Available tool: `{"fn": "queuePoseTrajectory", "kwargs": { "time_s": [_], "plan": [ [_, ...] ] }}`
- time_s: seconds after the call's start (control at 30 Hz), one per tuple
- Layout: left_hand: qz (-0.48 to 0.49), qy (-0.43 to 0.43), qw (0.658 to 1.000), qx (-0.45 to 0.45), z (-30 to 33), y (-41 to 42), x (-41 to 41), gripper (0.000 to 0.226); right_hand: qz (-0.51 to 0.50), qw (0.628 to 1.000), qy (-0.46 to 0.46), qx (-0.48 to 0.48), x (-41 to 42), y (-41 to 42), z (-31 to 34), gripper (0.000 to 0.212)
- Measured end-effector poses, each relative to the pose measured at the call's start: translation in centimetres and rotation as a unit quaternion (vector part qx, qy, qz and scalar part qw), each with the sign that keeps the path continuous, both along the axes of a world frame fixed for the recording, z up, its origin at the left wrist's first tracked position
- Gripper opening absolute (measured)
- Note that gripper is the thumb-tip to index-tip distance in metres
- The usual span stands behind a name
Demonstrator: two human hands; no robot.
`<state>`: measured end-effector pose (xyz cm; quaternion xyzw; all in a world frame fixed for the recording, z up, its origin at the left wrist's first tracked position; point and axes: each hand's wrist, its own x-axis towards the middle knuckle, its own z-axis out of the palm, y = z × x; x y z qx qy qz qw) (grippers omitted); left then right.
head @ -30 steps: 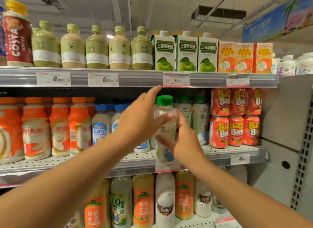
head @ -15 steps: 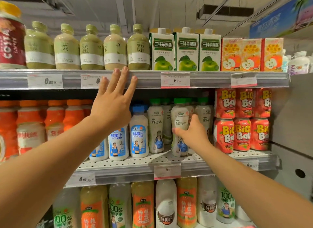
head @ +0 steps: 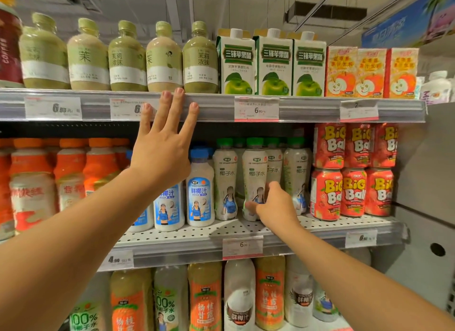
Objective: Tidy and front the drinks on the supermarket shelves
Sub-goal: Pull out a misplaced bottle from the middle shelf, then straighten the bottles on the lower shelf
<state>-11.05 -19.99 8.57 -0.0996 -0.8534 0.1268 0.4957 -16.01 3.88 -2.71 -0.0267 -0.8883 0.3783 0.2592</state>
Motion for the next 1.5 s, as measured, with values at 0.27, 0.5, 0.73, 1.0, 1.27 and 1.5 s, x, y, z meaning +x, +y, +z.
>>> {"fn": "queuePoseTrajectory", "kwargs": {
  "time_s": [0.27,0.5,0.73,1.0,1.27,1.5],
  "plan": [
    [-0.006,0.010,1.000,0.005,-0.1,-0.2,-0.2,0.108,-0.055,0.998,-0.012,0.038,-1.7,-1.8,-0.2,0.038],
    [-0.011,0.014,1.000,0.010,-0.3,-0.1,-0.4,0.109,-0.079,0.995,0.004,0.062,-2.8,-2.1,-0.8,0.033],
    [-0.012,0.002,1.000,0.014,-0.2,0.0,-0.1,0.109,-0.069,0.996,0.027,0.052,-2.1,-2.1,-1.3,0.046],
    [-0.119,-0.061,0.990,0.049,-6.1,-0.3,3.4,0.089,0.082,0.970,0.153,0.172,4.3,1.8,-5.7,0.028],
    [-0.121,-0.173,0.977,0.010,-19.6,-0.4,5.3,0.077,0.038,0.937,0.075,0.338,7.5,8.7,-10.4,0.082],
    [-0.084,-0.191,0.978,0.027,-22.0,0.3,4.7,0.081,0.036,0.940,0.083,0.329,7.4,9.6,-10.8,0.089]
  ]
}}
